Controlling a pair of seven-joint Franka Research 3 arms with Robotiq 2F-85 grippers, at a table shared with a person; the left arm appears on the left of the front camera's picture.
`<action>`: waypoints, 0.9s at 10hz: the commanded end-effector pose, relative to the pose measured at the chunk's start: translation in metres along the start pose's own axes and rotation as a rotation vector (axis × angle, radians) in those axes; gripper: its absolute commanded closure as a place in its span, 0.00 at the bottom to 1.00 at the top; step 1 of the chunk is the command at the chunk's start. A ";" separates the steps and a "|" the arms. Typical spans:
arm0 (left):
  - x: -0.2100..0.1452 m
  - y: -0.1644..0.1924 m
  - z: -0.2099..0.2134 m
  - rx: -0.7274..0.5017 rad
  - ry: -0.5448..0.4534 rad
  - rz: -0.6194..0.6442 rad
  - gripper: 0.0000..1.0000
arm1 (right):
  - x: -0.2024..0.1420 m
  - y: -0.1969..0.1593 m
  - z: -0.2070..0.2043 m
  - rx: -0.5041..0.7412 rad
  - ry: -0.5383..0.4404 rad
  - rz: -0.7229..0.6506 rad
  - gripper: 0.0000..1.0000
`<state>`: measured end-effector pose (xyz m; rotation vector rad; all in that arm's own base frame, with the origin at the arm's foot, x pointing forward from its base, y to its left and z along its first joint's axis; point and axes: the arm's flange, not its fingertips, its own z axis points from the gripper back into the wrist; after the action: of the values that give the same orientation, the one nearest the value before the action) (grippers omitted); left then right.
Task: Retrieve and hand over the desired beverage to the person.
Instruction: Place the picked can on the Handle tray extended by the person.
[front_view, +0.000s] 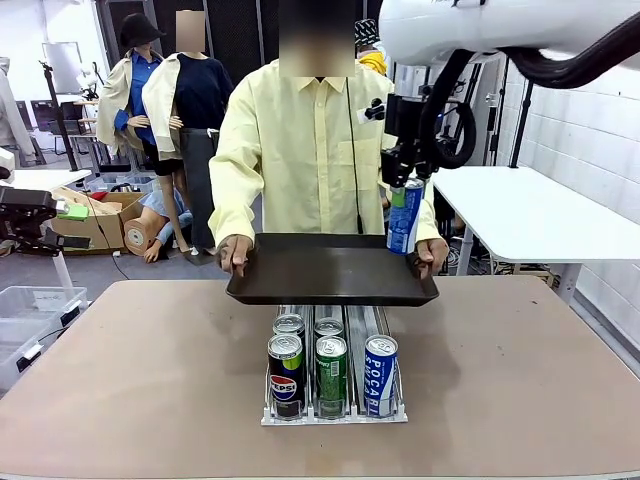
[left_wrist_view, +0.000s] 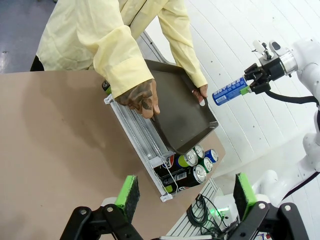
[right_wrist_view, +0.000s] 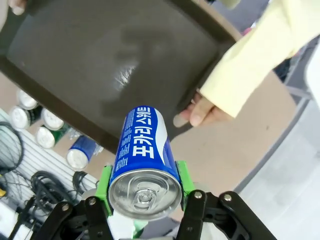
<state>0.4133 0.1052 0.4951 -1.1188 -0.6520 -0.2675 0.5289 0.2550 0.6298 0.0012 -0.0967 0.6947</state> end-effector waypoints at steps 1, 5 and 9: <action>0.000 -0.001 0.002 -0.014 -0.009 0.002 0.00 | 0.022 0.005 0.002 -0.027 0.004 0.007 0.91; 0.000 -0.001 0.002 -0.014 -0.009 0.002 0.00 | 0.054 0.010 -0.023 -0.033 0.012 0.037 0.91; 0.000 -0.001 0.002 -0.014 -0.009 0.002 0.00 | 0.068 0.014 -0.041 -0.023 0.042 0.057 0.91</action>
<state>0.4133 0.1052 0.4951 -1.1188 -0.6519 -0.2674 0.5677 0.3036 0.5829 -0.0081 -0.0567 0.7613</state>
